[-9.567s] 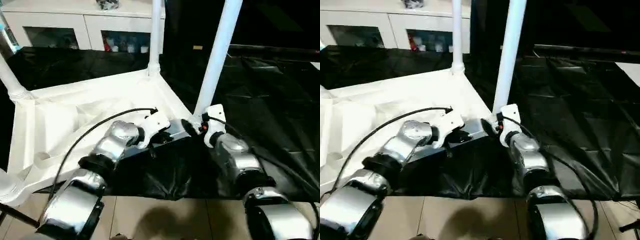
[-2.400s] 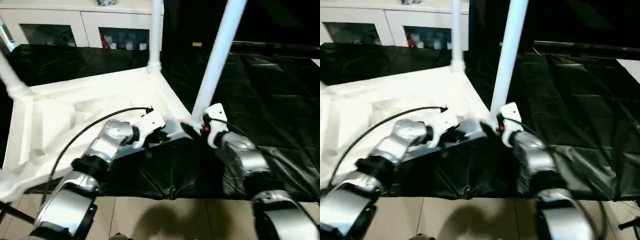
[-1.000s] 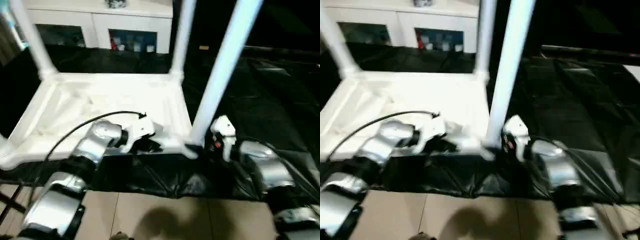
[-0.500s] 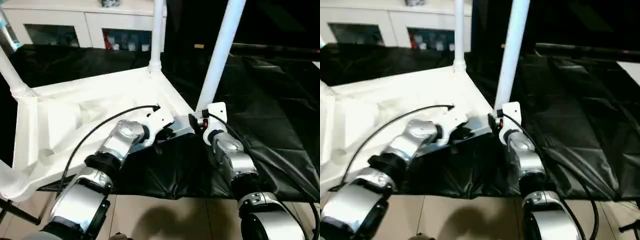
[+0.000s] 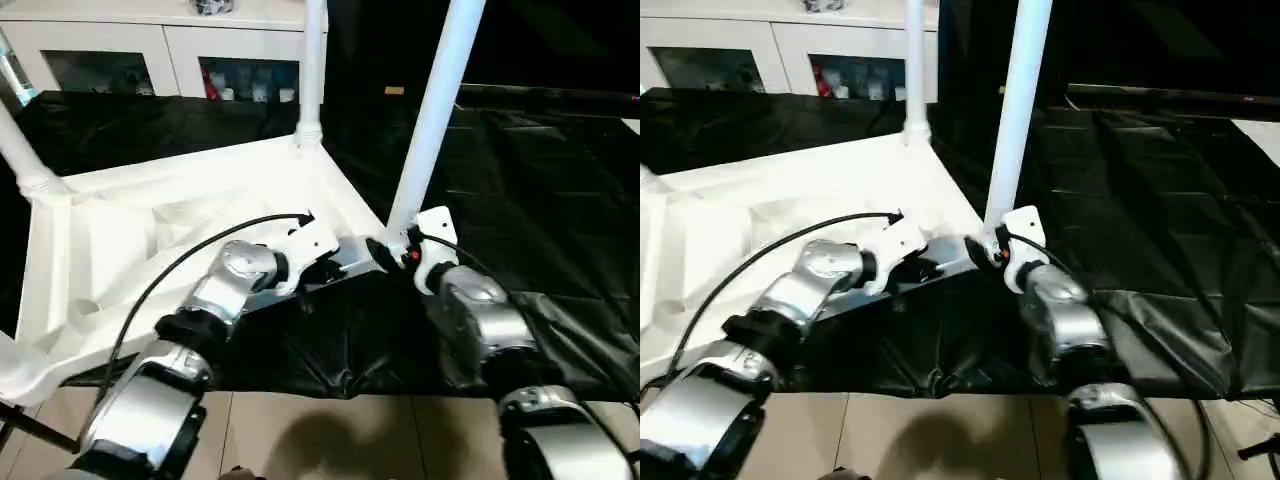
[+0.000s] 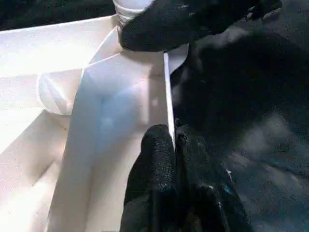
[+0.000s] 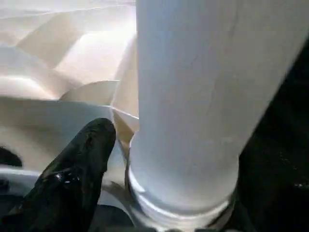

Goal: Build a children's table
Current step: Rotate leg to tighten

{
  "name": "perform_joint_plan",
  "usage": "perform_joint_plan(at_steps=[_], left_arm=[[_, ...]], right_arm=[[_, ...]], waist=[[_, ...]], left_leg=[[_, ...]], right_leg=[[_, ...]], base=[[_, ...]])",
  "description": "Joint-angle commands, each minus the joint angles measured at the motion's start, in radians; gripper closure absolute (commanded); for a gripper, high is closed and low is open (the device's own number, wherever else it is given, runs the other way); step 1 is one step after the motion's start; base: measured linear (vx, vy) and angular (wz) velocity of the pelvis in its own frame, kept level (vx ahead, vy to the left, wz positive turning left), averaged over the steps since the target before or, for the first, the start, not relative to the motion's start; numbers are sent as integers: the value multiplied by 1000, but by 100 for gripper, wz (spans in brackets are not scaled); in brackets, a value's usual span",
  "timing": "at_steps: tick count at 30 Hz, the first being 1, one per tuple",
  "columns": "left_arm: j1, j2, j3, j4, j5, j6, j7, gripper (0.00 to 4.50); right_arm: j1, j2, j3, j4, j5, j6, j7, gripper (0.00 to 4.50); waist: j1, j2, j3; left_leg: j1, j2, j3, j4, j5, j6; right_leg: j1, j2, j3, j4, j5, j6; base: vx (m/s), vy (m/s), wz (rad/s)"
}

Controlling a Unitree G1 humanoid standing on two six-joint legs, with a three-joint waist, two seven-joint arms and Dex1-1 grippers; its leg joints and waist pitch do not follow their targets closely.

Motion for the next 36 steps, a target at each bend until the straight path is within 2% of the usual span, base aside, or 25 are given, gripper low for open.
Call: perform_joint_plan(at_steps=[1,3,5,8,10,14,18,20,22,25,31,34,36], left_arm=[[11,-25,-41,-32,-33,-62,-73,450],[11,-15,-40,-31,-35,-67,-90,450],[14,18,-39,-32,-41,-81,-145,450],[16,31,-38,-38,-43,-82,-169,450],[20,51,-40,-48,-50,-85,-215,450],[24,84,-55,-55,-58,-93,-290,450],[26,97,-61,-53,-59,-99,-323,450],[26,108,-65,-49,-58,-103,-349,450],[24,117,-69,-49,-59,-104,-371,450],[19,124,-69,-44,-60,-105,-379,450],[6,95,-51,-23,-54,-97,-298,450],[-2,69,-39,-11,-47,-74,-228,450],[-9,40,-27,-5,-49,-46,-172,450]], right_arm=[[6,11,78,-52,12,-2,137,66],[12,-6,85,-67,15,0,177,66],[38,-69,108,-119,25,2,314,66],[49,-96,119,-143,35,5,373,66],[66,-134,133,-186,61,24,467,66],[89,-182,156,-249,88,48,589,104],[94,-194,168,-262,88,51,624,138],[97,-201,177,-271,86,52,645,142],[100,-210,187,-285,88,66,665,169],[106,-215,194,-303,91,82,684,175],[130,-188,187,-327,104,127,649,180],[136,-150,161,-323,109,168,558,181],[124,-98,118,-277,93,164,412,181]], waist=[[1,-4,-62],[4,-5,-61],[11,-5,-61],[10,-7,-61],[14,-6,-61],[21,-7,-63],[22,-7,-60],[22,-6,-60],[23,-6,-61],[24,-6,-63],[29,-7,-60],[31,-7,-57],[24,-7,-53]], left_leg=[[8,62,-26,-62,-143,94],[11,64,-25,-62,-151,90],[12,65,-24,-61,-155,92],[10,67,-24,-62,-150,93],[10,66,-25,-61,-148,95],[7,68,-25,-58,-135,110],[9,68,-25,-61,-163,88],[10,68,-25,-62,-165,81],[9,68,-26,-62,-156,80],[9,68,-25,-60,-142,89],[11,68,-25,-62,-159,78],[15,69,-24,-64,-187,63],[18,69,-29,-71,-225,31]], right_leg=[[54,-82,66,-73,-50,-245],[50,-81,65,-75,-69,-246],[52,-80,65,-74,-69,-243],[49,-81,64,-71,-60,-248],[52,-80,63,-72,-63,-250],[51,-81,62,-69,-49,-253],[48,-83,63,-75,-111,-243],[47,-83,63,-77,-122,-240],[48,-82,63,-74,-104,-241],[48,-82,63,-70,-73,-246],[47,-83,63,-77,-116,-238],[42,-84,65,-83,-171,-227],[38,-88,66,-91,-251,-212]], base=[[0,0,0],[0,0,0],[0,0,0],[0,0,0],[0,0,0],[0,0,0],[0,0,0],[0,0,0],[0,0,0],[0,0,0],[0,0,0],[0,0,0],[0,0,0]])
